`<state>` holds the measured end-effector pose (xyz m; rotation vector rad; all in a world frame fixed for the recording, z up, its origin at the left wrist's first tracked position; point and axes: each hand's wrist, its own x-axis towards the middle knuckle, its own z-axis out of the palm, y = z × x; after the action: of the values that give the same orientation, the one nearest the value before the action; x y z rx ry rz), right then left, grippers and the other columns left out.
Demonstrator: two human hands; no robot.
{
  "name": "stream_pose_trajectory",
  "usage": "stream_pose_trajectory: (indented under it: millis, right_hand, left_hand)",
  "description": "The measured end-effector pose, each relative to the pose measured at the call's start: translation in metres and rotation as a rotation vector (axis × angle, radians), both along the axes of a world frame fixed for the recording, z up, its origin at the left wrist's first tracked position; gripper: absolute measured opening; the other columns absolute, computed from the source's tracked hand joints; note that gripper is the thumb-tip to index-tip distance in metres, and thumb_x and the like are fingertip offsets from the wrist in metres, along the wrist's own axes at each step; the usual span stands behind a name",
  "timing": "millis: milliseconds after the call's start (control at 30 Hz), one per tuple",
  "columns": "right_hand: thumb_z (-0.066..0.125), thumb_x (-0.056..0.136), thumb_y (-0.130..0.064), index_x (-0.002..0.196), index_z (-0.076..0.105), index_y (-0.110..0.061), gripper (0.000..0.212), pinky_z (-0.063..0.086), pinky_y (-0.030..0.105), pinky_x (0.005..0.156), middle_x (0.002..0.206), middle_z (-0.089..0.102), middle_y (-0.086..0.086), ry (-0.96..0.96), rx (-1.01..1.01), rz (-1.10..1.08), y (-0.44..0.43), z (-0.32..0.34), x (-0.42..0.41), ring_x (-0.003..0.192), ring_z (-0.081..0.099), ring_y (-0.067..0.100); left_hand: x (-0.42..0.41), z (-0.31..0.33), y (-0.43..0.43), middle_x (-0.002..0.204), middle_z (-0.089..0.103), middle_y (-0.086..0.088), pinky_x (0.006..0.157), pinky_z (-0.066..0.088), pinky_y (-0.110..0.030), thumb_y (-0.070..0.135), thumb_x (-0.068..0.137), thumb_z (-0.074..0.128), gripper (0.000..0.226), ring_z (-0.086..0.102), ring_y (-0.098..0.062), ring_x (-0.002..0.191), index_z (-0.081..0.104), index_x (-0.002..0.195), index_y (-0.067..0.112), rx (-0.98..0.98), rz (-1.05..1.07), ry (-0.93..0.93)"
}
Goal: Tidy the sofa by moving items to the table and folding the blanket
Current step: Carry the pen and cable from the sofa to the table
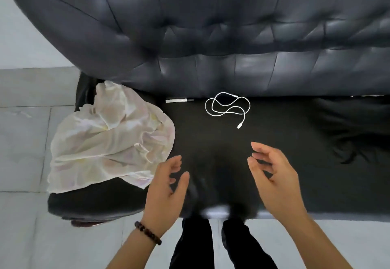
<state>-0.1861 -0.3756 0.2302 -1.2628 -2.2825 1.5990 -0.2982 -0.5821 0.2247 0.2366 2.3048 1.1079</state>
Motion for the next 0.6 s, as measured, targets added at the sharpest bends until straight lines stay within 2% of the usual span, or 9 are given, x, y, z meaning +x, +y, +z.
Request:
stream_pose_trajectory:
  millis: [133,233,300,367,467,533,600]
  right_hand:
    - [0.066,0.092,-0.023,0.128,0.057,-0.031,0.038,0.050,0.028,0.098,0.127,0.052,-0.014,0.003,0.103,-0.025,0.020,-0.125,-0.065,0.113,0.055,0.000]
    - [0.069,0.087,-0.043,0.143,0.045,-0.023,0.064,0.038,0.027,0.105,0.145,0.038,-0.005,-0.055,0.290,0.085,0.039,-0.200,-0.107,0.130,0.042,0.009]
    - [0.067,0.082,-0.060,0.150,0.035,-0.019,0.086,0.029,0.038,0.115,0.157,0.027,0.005,-0.074,0.459,0.186,0.051,-0.240,-0.131,0.144,0.027,0.022]
    - [0.063,0.076,-0.074,0.156,0.024,-0.016,0.106,0.020,0.049,0.120,0.162,0.014,0.014,-0.093,0.593,0.233,0.062,-0.276,-0.151,0.150,0.015,0.031]
    - [0.061,0.063,-0.089,0.159,0.004,-0.013,0.135,0.008,0.057,0.120,0.163,-0.007,0.023,-0.156,0.598,0.214,0.069,-0.320,-0.171,0.151,-0.003,0.040]
    - [0.060,0.058,-0.092,0.158,-0.005,-0.013,0.143,0.005,0.058,0.120,0.162,-0.015,0.022,-0.196,0.546,0.202,0.068,-0.342,-0.181,0.151,-0.006,0.040]
    - [0.055,0.059,-0.093,0.158,-0.008,-0.017,0.140,0.008,0.057,0.121,0.163,-0.015,0.020,-0.278,0.567,0.236,0.066,-0.359,-0.184,0.152,0.000,0.036]
  left_hand:
    - [-0.080,-0.132,0.029,0.122,0.053,0.006,0.098,0.048,-0.036,0.027,0.094,0.060,0.035,0.052,-0.002,0.111,0.053,0.128,0.020,-0.054,-0.091,0.149]
    - [-0.127,-0.213,0.051,0.126,0.053,-0.002,0.100,0.042,-0.027,0.025,0.092,0.060,0.040,0.050,-0.008,0.110,0.054,0.131,0.015,-0.090,-0.093,0.244]
    - [-0.153,-0.255,0.063,0.133,0.049,-0.007,0.102,0.035,-0.022,0.024,0.092,0.060,0.044,0.047,-0.013,0.118,0.052,0.133,0.012,-0.127,-0.112,0.314]
    - [-0.177,-0.292,0.074,0.146,0.040,-0.014,0.110,0.029,-0.033,0.031,0.092,0.056,0.055,0.038,-0.028,0.135,0.044,0.141,0.010,-0.223,-0.186,0.457]
    - [-0.198,-0.339,0.085,0.162,0.008,-0.017,0.117,0.016,-0.054,0.044,0.093,0.047,0.075,0.006,-0.036,0.149,0.018,0.154,0.012,-0.457,-0.292,0.605]
    - [-0.199,-0.360,0.089,0.162,-0.001,-0.020,0.116,0.015,-0.059,0.049,0.094,0.039,0.079,-0.001,-0.039,0.149,0.008,0.156,0.010,-0.538,-0.301,0.662]
    - [-0.196,-0.374,0.090,0.162,-0.003,-0.021,0.117,0.015,-0.059,0.049,0.095,0.034,0.077,-0.003,-0.039,0.149,0.005,0.156,0.011,-0.533,-0.302,0.684]
